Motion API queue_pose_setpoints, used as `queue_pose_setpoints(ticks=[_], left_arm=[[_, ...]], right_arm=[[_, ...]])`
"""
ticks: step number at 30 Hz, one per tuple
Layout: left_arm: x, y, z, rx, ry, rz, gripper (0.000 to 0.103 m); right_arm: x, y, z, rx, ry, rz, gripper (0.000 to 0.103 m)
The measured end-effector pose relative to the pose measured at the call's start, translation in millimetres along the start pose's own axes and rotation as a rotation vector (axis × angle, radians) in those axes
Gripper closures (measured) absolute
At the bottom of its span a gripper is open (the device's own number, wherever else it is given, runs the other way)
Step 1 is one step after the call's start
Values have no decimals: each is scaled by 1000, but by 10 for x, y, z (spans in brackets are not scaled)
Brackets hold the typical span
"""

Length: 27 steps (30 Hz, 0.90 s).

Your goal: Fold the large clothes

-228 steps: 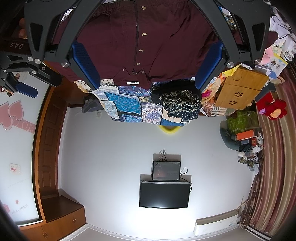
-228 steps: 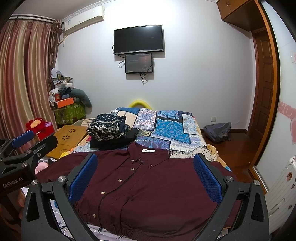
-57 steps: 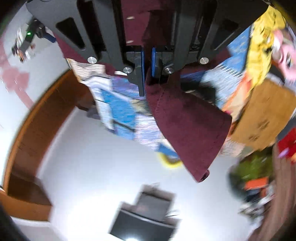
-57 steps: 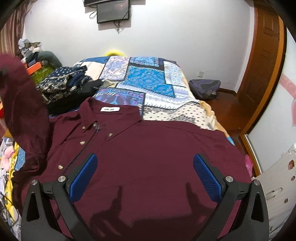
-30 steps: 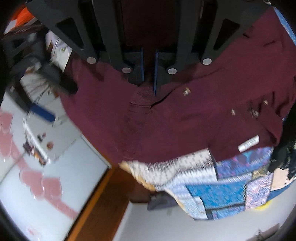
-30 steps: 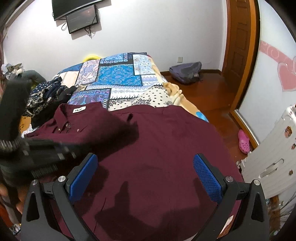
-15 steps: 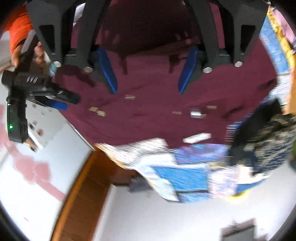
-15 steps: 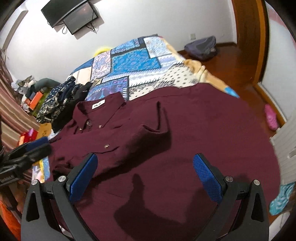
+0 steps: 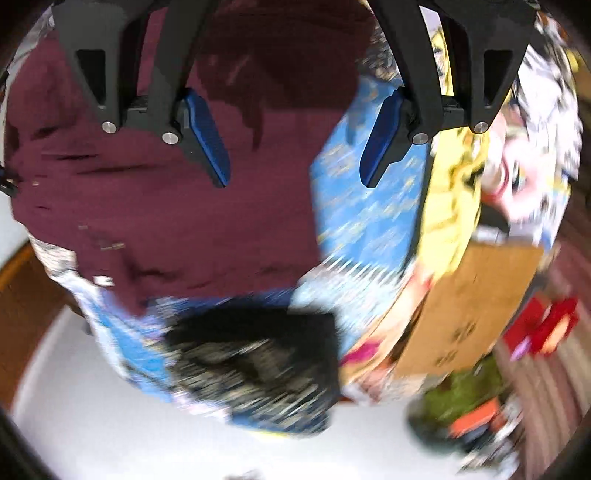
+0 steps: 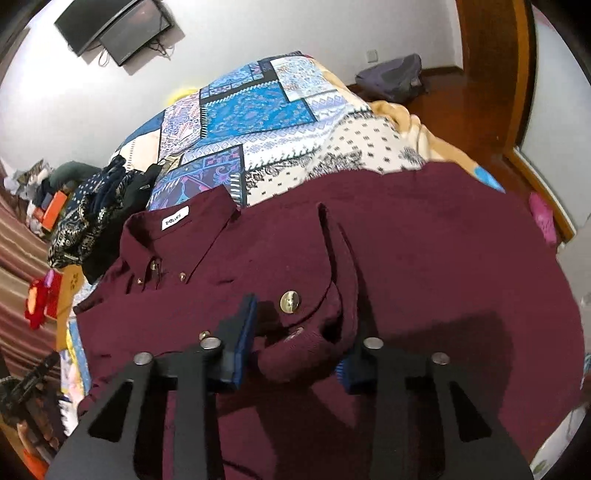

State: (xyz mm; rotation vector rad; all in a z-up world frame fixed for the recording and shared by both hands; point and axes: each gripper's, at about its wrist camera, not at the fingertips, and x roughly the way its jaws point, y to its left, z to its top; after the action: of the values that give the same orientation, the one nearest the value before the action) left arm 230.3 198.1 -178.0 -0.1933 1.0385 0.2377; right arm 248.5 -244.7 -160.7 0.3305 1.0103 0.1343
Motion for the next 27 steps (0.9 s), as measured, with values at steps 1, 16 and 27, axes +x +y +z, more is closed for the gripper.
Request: queue_pose_setpoints(ticks=[1,16,27], left_arm=[[82,69,-47,-18,24,5,32],[752,136,-550,-18,194,18,27],[752,201,-596,-52,199,21,23]], right_arm=[[-23,32,18,-18,-13,-13,88],[-824,258,279,-168,-276,-62,95],[-274,-351,-184,-64,-59,-136,92]])
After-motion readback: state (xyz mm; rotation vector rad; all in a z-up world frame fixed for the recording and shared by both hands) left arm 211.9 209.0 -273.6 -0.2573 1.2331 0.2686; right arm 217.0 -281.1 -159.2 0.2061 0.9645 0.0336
